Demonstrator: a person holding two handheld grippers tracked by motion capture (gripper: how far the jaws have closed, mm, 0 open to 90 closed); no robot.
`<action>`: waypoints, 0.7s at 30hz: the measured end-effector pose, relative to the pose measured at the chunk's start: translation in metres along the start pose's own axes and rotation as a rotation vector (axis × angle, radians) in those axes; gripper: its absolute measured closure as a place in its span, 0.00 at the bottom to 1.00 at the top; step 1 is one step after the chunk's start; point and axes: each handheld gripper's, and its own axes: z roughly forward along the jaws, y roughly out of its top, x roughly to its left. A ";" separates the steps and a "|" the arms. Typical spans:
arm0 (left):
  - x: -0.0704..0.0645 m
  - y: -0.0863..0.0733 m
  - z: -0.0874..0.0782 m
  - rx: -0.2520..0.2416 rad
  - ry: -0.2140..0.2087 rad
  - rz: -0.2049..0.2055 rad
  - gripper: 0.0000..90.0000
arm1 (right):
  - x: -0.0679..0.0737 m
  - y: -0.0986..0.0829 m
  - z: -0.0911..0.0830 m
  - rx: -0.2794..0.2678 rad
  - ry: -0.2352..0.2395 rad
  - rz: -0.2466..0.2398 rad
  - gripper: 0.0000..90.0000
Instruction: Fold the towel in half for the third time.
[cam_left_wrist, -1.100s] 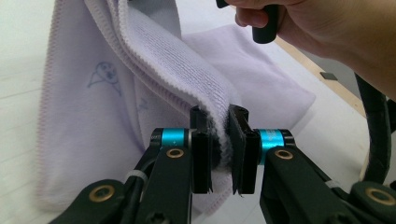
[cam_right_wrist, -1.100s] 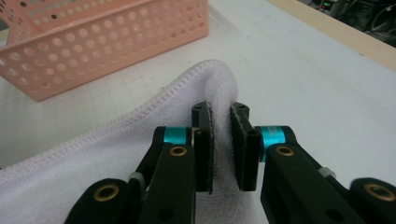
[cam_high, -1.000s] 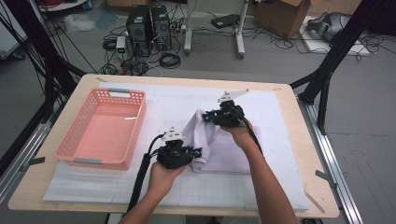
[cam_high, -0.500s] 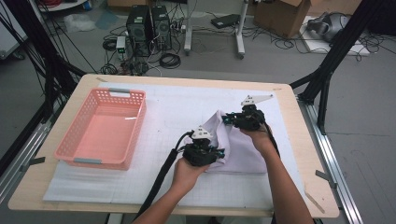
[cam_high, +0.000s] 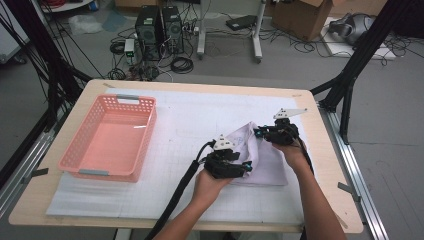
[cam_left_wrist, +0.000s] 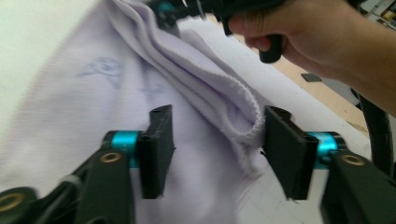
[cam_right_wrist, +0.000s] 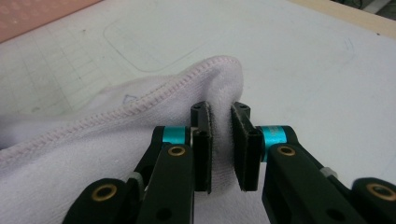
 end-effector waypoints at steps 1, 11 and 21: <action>0.003 0.000 -0.006 -0.018 0.014 0.005 0.43 | -0.001 -0.001 -0.001 0.002 -0.006 0.002 0.89; 0.047 -0.022 -0.061 -0.075 0.122 -0.010 0.41 | -0.007 -0.015 -0.009 0.016 -0.050 0.036 0.86; 0.072 -0.058 -0.087 -0.066 0.161 -0.039 0.39 | -0.001 -0.015 -0.035 0.010 -0.182 0.074 0.66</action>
